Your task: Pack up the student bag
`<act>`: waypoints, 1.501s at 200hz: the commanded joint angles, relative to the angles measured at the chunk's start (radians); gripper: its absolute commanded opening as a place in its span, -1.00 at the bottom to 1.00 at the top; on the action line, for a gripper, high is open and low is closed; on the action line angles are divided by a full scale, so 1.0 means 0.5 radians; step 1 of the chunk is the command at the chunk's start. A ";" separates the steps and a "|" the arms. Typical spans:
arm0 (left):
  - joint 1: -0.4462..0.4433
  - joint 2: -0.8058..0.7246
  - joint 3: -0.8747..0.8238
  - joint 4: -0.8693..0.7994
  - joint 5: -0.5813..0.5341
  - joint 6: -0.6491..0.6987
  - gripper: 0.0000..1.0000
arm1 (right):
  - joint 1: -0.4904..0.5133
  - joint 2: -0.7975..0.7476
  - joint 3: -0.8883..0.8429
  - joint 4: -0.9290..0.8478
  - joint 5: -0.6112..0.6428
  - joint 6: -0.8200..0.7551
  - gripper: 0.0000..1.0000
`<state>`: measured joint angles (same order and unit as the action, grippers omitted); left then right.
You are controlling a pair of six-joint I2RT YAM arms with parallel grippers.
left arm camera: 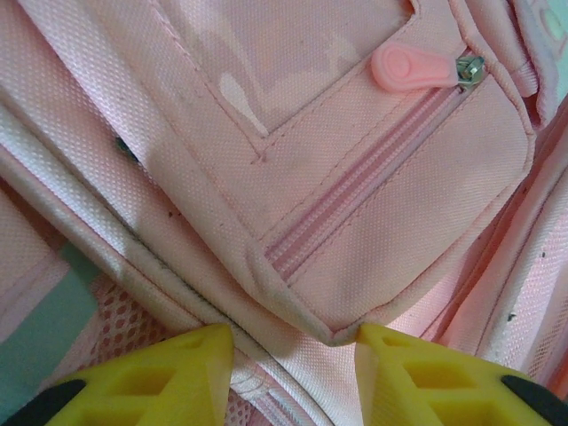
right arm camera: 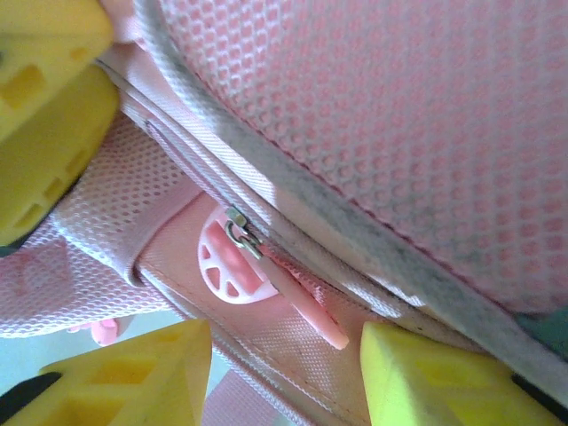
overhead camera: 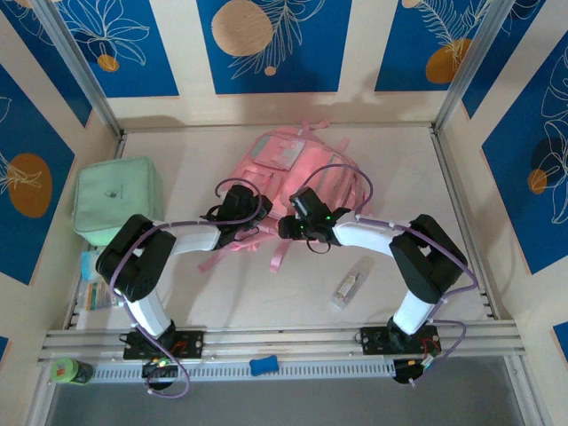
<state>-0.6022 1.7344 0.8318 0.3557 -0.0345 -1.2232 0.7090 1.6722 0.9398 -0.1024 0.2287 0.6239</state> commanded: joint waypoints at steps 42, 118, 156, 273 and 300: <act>0.009 0.054 -0.035 -0.159 0.029 -0.002 -0.19 | -0.091 0.003 -0.015 0.213 0.056 -0.076 -0.03; 0.009 0.054 -0.027 -0.184 0.029 0.007 -0.18 | -0.041 0.115 0.121 0.207 0.072 -0.204 -0.11; 0.008 0.050 -0.035 -0.186 0.011 0.007 -0.17 | 0.006 0.009 0.146 0.180 0.078 -0.305 -0.17; 0.008 0.070 -0.032 -0.168 0.034 0.008 -0.14 | -0.007 0.246 0.257 0.002 0.147 -0.343 -0.37; 0.011 0.082 -0.022 -0.172 0.026 0.009 -0.14 | -0.004 0.210 0.277 -0.194 0.281 -0.216 -0.28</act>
<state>-0.6018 1.7451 0.8318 0.3298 -0.0307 -1.2228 0.7109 1.7969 1.0756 -0.1177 0.2867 0.4770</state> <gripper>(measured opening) 0.429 0.347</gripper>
